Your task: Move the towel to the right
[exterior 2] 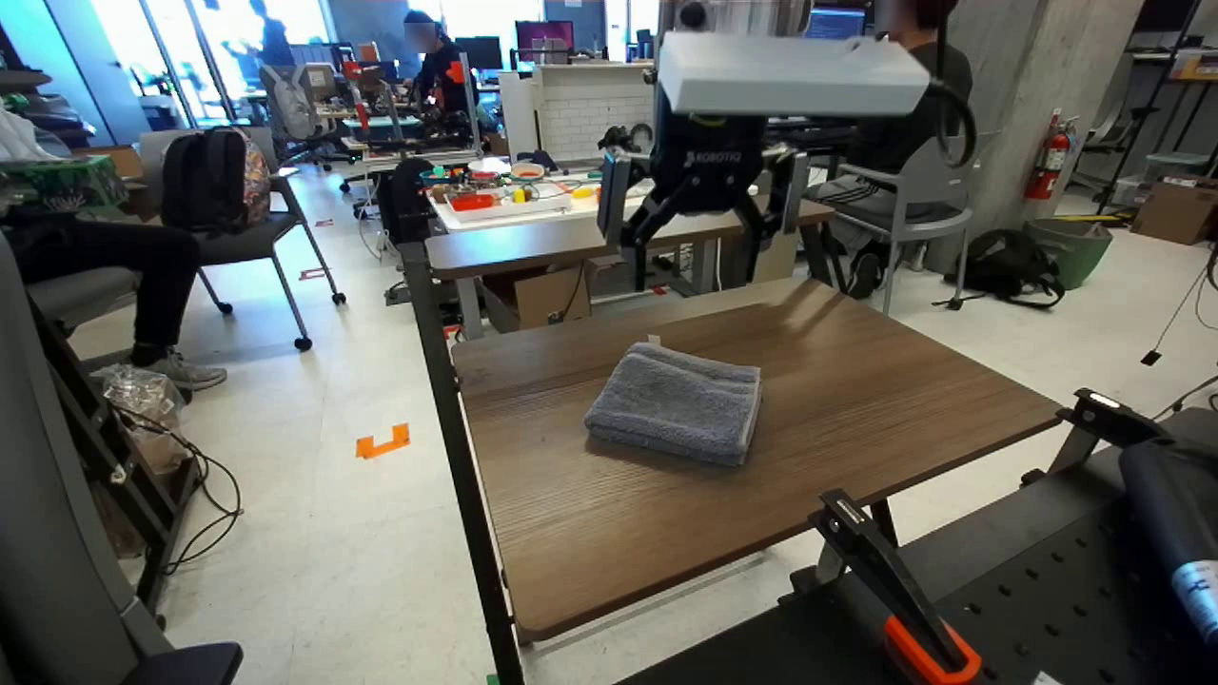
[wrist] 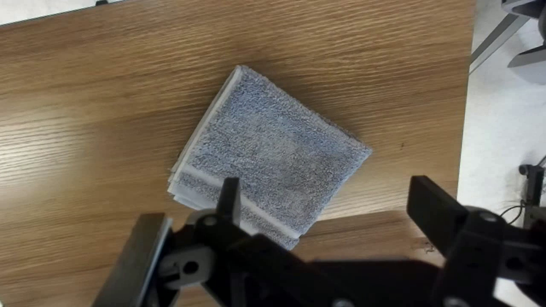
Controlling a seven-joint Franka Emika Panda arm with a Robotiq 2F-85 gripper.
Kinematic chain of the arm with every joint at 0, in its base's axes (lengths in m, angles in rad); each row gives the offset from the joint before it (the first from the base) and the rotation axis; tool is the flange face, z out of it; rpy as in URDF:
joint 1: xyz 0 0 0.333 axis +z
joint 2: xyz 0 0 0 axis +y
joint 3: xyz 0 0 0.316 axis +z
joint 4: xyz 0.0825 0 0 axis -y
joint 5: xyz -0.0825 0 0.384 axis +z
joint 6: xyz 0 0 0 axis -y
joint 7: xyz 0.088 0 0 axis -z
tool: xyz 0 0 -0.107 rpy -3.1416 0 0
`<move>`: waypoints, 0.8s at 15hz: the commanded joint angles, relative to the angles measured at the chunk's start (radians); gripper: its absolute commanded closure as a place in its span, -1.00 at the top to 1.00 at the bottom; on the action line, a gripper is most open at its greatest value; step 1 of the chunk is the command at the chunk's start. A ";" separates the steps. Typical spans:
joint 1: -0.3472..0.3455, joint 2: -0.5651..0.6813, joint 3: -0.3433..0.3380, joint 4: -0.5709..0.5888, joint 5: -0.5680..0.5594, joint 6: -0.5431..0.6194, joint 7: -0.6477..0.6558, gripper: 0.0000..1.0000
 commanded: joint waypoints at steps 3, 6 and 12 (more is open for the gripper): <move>0.065 0.234 -0.080 0.192 0.110 0.001 -0.089 1.00; 0.093 0.318 -0.126 0.259 0.115 0.003 -0.093 1.00; 0.124 0.460 -0.167 0.396 0.121 -0.017 -0.102 1.00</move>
